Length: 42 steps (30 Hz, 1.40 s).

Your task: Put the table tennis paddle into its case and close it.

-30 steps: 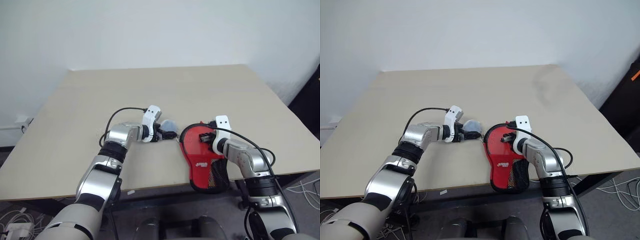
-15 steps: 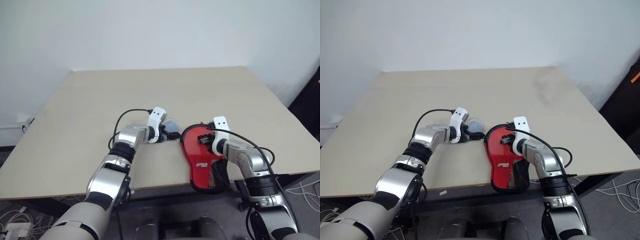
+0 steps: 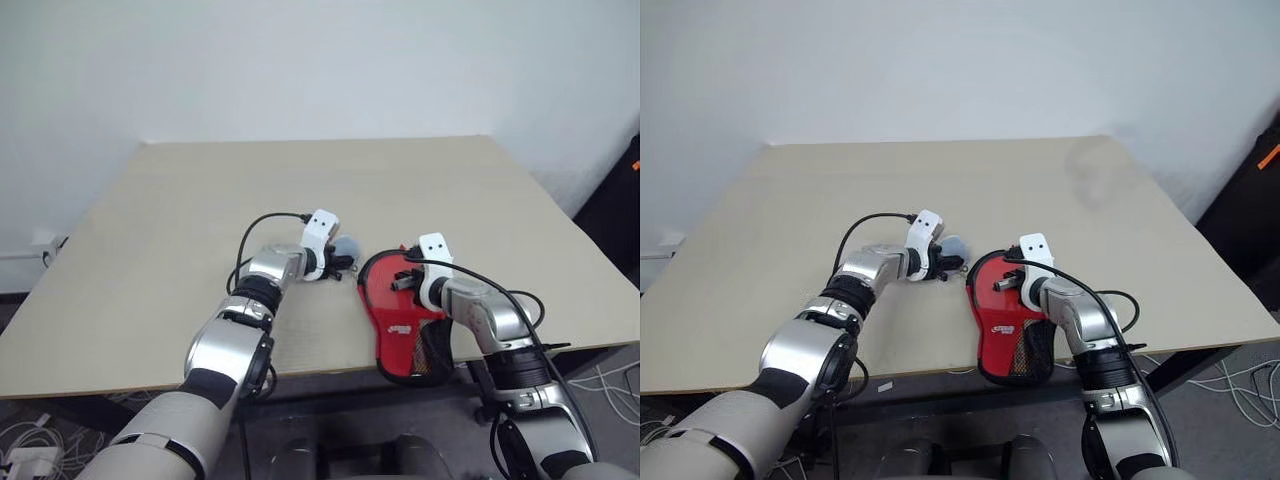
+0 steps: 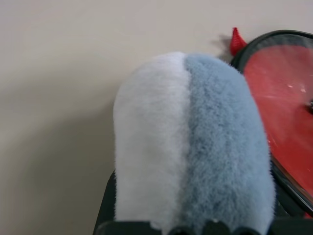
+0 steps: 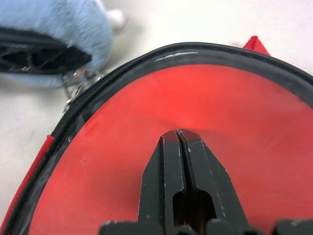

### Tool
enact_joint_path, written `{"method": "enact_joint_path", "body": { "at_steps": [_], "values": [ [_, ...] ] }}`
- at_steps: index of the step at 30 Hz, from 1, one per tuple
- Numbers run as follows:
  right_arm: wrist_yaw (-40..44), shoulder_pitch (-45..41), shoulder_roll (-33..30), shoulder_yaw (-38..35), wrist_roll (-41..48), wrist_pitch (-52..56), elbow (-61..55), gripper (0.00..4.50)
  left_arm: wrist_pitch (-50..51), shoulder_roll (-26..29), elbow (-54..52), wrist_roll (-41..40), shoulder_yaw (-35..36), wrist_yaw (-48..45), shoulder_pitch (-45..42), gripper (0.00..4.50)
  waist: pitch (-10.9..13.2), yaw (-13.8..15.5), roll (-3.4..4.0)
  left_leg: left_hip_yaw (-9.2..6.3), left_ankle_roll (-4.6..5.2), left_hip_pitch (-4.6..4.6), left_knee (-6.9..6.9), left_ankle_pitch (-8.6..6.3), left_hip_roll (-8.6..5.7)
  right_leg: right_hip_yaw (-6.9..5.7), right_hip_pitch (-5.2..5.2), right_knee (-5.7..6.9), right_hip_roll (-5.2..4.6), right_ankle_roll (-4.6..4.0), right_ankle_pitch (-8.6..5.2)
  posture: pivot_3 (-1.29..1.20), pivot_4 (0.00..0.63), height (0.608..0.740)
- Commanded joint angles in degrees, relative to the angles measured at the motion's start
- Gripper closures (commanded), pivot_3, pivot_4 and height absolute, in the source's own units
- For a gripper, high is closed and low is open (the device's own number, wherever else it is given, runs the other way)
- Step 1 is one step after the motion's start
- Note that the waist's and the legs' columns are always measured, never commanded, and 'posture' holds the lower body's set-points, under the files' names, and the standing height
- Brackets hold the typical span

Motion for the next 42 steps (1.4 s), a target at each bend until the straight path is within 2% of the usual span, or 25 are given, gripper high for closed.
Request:
{"method": "enact_joint_path", "body": {
  "at_steps": [1,8,15,24,32,39,42],
  "values": [
    [0.96,2.97,0.49,3.21,-0.61,3.51,2.19,4.5,-4.86,0.94,1.73,1.36,2.17,4.16,-6.18,3.1,0.0,-0.25,-0.01,-0.01,0.0,0.0,0.0,0.0,0.0,-0.01,0.0,0.0,0.0,0.0,0.0,0.0,0.0,0.724],
    [0.67,5.4,0.84,4.84,-1.05,4.54,-1.13,4.5,-9.94,-1.32,7.17,2.28,3.46,7.77,-11.81,3.1,0.0,-0.84,-0.02,-0.06,-0.03,-0.01,-0.02,-0.02,0.05,-0.12,-0.01,0.0,0.04,0.0,-0.01,0.0,0.0,0.724],
    [0.3,7.67,0.68,4.78,-0.78,5.87,-4.64,4.5,-12.82,-5.92,9.81,2.71,5.98,12.27,-15.12,3.1,0.01,-0.81,-0.03,-0.12,-0.02,-0.04,0.0,-0.02,0.02,-0.17,0.01,-0.01,0.0,0.01,-0.01,0.0,0.0,0.724],
    [-0.2,9.19,0.99,4.7,-0.74,7.22,-7.33,4.5,-14.23,-8.01,11.26,5.05,8.53,17.94,-16.08,3.1,0.02,-0.56,-0.05,-0.19,0.01,-0.06,0.02,-0.05,0.01,-0.24,0.04,-0.03,-0.05,0.01,-0.01,0.0,0.0,0.724],
    [-0.34,9.84,0.97,4.88,-0.64,8.32,-9.12,4.5,-14.71,-7.75,11.74,7.38,9.32,22.34,-15.04,3.1,0.02,-0.58,-0.05,-0.2,0.01,-0.08,0.02,-0.05,0.0,-0.26,0.02,-0.02,-0.04,0.01,-0.01,0.0,0.0,0.724],
    [0.69,9.06,0.0,4.96,-0.75,7.74,-8.58,4.5,-15.94,-8.3,11.6,7.39,10.51,19.81,-15.03,3.1,0.02,-0.56,-0.05,-0.2,0.01,-0.08,0.03,-0.05,0.0,-0.29,0.03,-0.03,-0.05,0.01,-0.01,0.0,0.0,0.724],
    [1.14,8.29,-0.06,5.32,-0.74,7.45,-8.23,4.5,-16.45,-8.72,11.26,5.0,12.85,14.8,-15.65,3.1,0.03,-0.56,-0.05,-0.21,0.01,-0.09,0.03,-0.05,0.01,-0.29,0.03,-0.02,-0.05,0.0,-0.01,0.0,0.0,0.724]
  ]
}}
